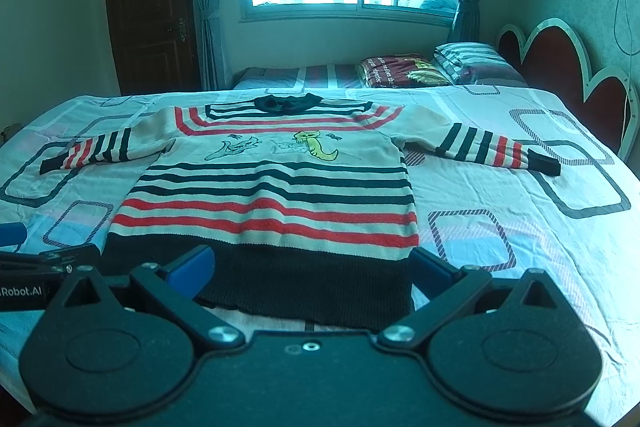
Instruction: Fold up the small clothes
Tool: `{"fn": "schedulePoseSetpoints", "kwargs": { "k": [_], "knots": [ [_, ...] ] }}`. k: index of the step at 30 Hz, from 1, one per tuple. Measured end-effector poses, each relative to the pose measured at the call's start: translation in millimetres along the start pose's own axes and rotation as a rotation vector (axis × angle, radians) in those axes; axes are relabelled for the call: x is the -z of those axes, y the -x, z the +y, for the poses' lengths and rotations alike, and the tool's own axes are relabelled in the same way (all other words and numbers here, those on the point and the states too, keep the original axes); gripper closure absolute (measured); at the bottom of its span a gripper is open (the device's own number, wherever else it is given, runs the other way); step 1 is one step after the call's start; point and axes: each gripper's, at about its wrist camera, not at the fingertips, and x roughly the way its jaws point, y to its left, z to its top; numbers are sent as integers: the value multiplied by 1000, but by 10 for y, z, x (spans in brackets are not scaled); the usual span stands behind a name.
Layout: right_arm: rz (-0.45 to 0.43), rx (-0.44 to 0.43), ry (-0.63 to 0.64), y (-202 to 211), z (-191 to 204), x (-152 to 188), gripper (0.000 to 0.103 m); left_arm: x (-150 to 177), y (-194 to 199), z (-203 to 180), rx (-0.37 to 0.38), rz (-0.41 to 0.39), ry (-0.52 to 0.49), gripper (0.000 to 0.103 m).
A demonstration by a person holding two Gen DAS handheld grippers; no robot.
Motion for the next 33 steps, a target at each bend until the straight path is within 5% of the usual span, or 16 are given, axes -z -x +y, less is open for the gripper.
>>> {"fn": "schedulePoseSetpoints", "kwargs": {
  "k": [33],
  "knots": [
    [-2,-8,9,-27,-21,-57,1,-58,-15,-29,-4,-9,1,0]
  ]
}}
